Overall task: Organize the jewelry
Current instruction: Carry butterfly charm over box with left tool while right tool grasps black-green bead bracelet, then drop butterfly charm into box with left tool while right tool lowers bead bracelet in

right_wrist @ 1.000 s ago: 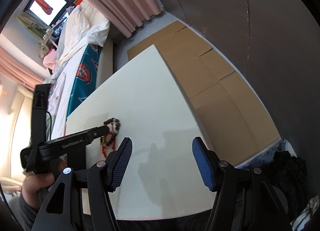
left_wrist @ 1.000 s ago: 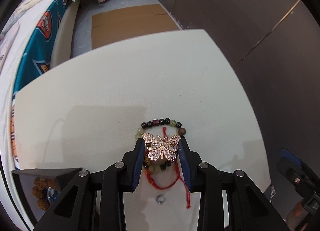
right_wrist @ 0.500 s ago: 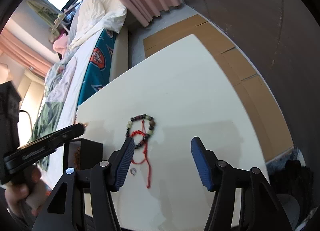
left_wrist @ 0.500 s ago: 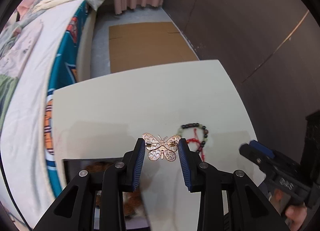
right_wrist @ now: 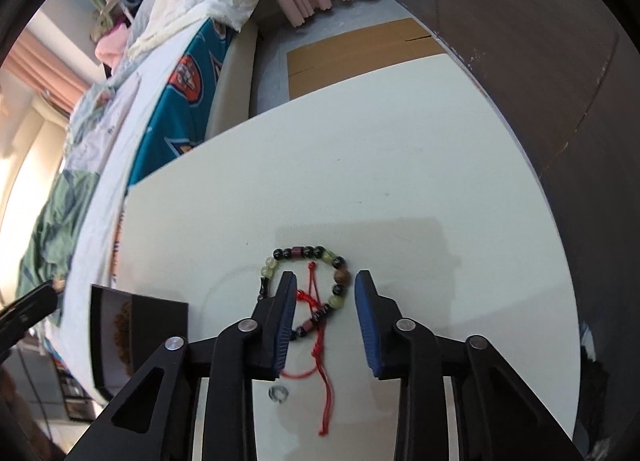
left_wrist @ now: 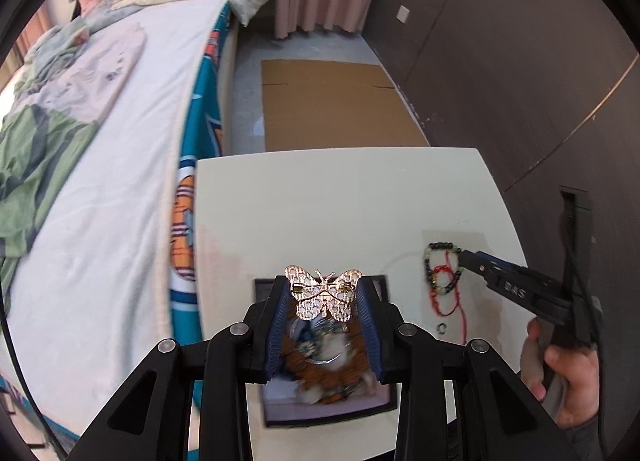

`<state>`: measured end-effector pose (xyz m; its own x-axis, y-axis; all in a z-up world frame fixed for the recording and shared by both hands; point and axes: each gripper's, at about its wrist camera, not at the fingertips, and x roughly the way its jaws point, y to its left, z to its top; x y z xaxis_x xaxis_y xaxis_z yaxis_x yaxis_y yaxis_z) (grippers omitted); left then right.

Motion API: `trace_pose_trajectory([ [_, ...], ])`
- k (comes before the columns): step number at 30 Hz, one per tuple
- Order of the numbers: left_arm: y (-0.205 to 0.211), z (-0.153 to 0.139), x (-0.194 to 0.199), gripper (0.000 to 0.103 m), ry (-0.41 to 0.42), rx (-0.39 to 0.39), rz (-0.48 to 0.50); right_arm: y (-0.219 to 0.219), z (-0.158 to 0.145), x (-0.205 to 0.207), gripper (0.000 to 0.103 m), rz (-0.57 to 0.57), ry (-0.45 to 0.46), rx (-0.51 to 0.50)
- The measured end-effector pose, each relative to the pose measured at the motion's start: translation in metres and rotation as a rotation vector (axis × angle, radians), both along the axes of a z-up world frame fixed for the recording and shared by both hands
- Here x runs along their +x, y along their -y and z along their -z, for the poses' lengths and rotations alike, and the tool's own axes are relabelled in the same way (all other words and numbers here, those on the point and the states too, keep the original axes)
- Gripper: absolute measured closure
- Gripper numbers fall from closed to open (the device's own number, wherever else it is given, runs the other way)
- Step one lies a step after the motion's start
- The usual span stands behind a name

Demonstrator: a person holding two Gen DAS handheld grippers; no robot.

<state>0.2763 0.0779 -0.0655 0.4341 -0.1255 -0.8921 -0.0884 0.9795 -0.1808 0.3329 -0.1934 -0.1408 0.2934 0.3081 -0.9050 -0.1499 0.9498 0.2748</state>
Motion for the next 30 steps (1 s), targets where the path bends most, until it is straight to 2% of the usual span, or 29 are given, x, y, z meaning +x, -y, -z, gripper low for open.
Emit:
trace_pose_trajectory([
  [2, -0.006, 0.0, -0.005, 0.068, 0.002, -0.004, -0.014, -0.007, 0.004, 0.004, 0.075, -0.006, 0.002, -0.039],
  [3, -0.009, 0.0, -0.008, 0.068, 0.003, -0.006, -0.019, -0.01, 0.007, 0.005, 0.08, -0.008, -0.001, -0.058],
  [4, -0.011, 0.001, -0.011, 0.068, 0.002, -0.008, -0.023, -0.011, 0.01, 0.006, 0.091, -0.009, -0.004, -0.073],
  [8, -0.013, 0.007, -0.019, 0.068, -0.01, -0.016, -0.028, -0.015, 0.011, 0.001, 0.092, -0.046, 0.019, -0.147],
  [15, 0.0, 0.02, -0.025, 0.067, -0.026, -0.058, 0.01, -0.001, -0.013, -0.021, 0.093, -0.057, 0.058, -0.08],
  [21, 0.017, 0.023, -0.025, 0.065, -0.021, -0.113, 0.06, 0.007, -0.052, -0.044, 0.093, -0.064, 0.127, -0.022],
  [23, 0.02, 0.022, -0.026, 0.052, -0.015, -0.117, 0.066, 0.005, -0.066, -0.051, 0.093, -0.073, 0.155, -0.015],
  [25, 0.02, 0.016, -0.029, 0.03, 0.017, -0.12, 0.063, 0.003, -0.079, -0.058, 0.093, -0.081, 0.179, -0.011],
  [27, 0.018, 0.01, -0.033, 0.027, 0.045, -0.113, 0.055, -0.001, -0.091, -0.065, 0.093, -0.092, 0.204, -0.008],
  [30, 0.01, 0.005, -0.039, 0.027, 0.056, -0.123, 0.048, -0.008, -0.105, -0.075, 0.093, -0.108, 0.232, -0.002],
])
